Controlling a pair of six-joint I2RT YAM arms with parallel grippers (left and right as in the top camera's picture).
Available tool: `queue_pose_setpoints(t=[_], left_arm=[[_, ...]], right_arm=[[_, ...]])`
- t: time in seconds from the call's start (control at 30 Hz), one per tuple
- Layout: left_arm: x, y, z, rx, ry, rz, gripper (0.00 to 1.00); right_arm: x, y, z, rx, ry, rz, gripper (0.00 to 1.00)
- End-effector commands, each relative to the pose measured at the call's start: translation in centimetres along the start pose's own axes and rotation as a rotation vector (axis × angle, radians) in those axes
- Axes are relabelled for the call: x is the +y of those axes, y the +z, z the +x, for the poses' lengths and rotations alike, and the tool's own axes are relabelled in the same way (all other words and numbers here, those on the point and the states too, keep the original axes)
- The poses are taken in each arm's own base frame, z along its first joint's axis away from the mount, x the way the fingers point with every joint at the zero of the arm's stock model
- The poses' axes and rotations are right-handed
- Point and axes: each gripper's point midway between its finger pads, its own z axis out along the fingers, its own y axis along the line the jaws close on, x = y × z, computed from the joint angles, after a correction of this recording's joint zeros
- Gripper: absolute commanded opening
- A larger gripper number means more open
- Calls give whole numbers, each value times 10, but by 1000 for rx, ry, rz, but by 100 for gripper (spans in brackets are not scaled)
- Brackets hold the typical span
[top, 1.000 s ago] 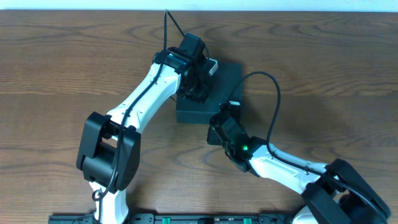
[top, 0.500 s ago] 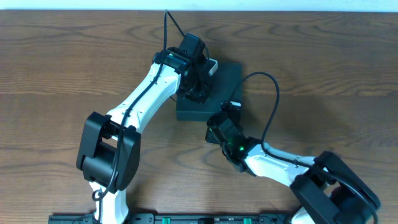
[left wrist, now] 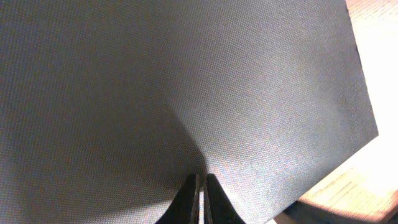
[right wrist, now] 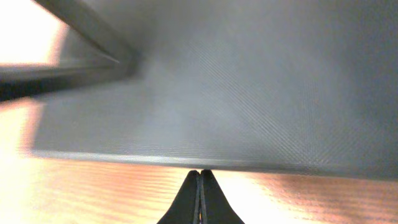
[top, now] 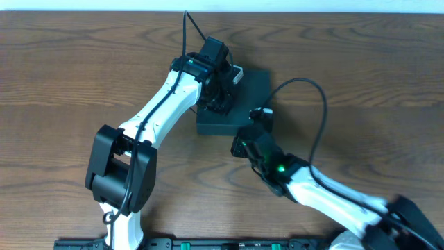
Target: Pack container
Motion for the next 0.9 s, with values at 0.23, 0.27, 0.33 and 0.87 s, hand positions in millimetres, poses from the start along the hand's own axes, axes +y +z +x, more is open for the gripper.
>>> queue_pose_setpoints(t=[0.23, 0.27, 0.33, 0.87], left_arm=[[7, 8, 16, 55, -13, -12, 6], [6, 7, 15, 52, -12, -13, 6], [6, 6, 15, 49, -11, -13, 6], [2, 22, 34, 117, -5, -22, 6]], right_arm=[[-18, -50, -75, -200, 13, 10, 2], [-21, -56, -83, -223, 12, 10, 2], [-26, -63, -94, -250, 2, 10, 2], [-58, -39, -35, 39, -6, 79, 2]])
